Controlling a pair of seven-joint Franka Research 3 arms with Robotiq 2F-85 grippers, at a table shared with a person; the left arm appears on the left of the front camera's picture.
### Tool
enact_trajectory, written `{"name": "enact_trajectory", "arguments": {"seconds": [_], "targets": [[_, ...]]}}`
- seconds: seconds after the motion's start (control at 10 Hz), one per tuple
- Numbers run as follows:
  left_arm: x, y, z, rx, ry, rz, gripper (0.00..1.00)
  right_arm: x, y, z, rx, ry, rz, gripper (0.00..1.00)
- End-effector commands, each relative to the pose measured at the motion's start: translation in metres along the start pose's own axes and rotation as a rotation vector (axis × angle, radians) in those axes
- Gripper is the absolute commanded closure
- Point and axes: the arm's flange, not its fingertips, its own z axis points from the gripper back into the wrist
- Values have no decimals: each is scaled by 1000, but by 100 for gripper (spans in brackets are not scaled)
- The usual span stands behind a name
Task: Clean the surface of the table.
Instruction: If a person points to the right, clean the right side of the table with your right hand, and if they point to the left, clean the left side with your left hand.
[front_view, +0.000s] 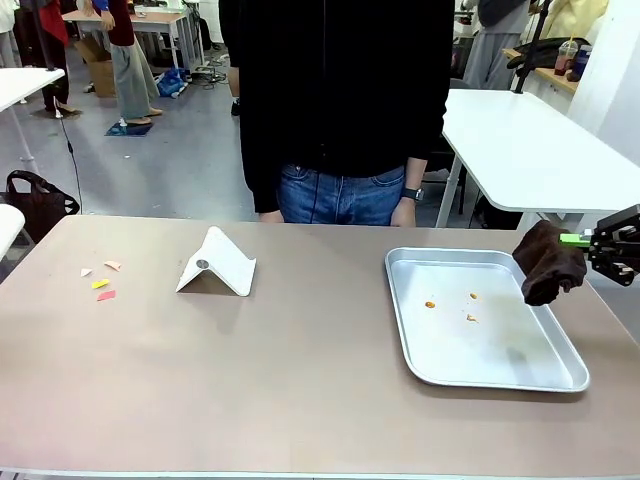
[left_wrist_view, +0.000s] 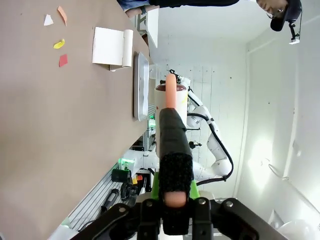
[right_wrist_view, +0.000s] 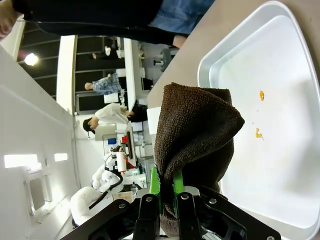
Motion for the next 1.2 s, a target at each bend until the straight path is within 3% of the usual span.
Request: {"name": "enact_trajectory", "arguments": {"seconds": [0.0,1.1], "targets": [[-2,-3,-1,-9,-4,-18,93,1,3,0,19,-15,-22,100],[-2,-3,-1,-9,-4,-18,93,1,3,0,19,-15,-22,100]]}}
